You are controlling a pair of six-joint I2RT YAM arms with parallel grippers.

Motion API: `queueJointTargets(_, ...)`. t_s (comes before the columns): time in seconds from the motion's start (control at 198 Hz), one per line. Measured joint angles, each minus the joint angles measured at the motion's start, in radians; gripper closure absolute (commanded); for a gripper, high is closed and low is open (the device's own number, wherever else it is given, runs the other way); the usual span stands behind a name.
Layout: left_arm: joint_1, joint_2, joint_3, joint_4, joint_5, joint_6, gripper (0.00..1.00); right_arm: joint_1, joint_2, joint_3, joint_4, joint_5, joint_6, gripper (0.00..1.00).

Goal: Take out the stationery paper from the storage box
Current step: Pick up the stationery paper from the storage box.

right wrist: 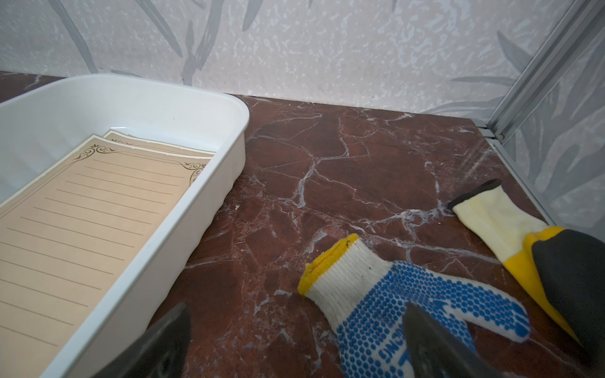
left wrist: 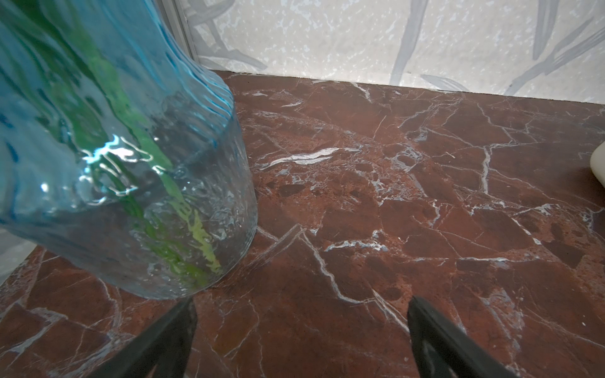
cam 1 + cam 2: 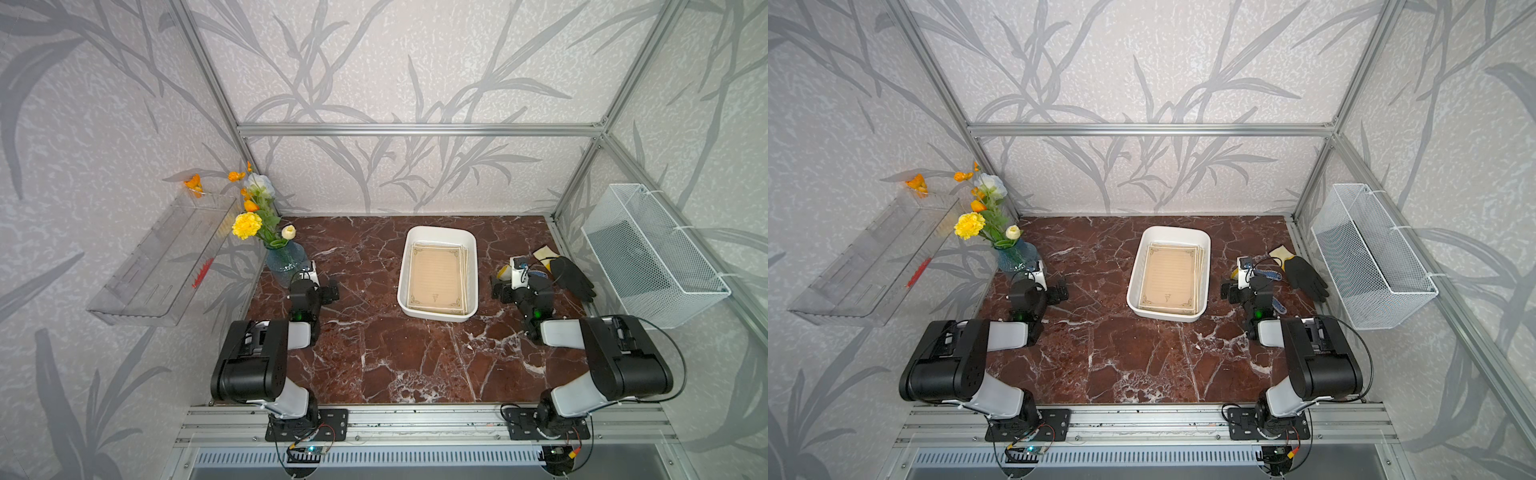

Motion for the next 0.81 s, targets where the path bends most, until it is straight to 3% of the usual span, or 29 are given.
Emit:
queueJointTargets(0.147,0.000,0.000,0.000,0.000,0.000,0.000,0.01,0.000,0.000,0.000,0.000,0.000,0.000,0.01)
queueJointTargets(0.278,0.000,0.000,0.000,0.000,0.000,0.002,0.18,0.000,0.000,0.000,-0.005,0.000,0.000,0.00)
queueJointTargets(0.435,0.000,-0.038,0.003,-0.055,0.000,0.002,0.24,0.000,-0.017,-0.010,-0.009,0.029,0.007,0.02)
queueJointTargets(0.617,-0.048,-0.188,0.065,-0.243,-0.042,0.008,0.27,0.001,-0.213,-0.004,-0.199,0.100,0.048,0.06)
queueJointTargets(0.809,-0.152,-0.335,0.141,-0.406,-0.124,-0.023,0.26,0.010,-0.406,0.134,-0.480,0.103,0.123,0.10)
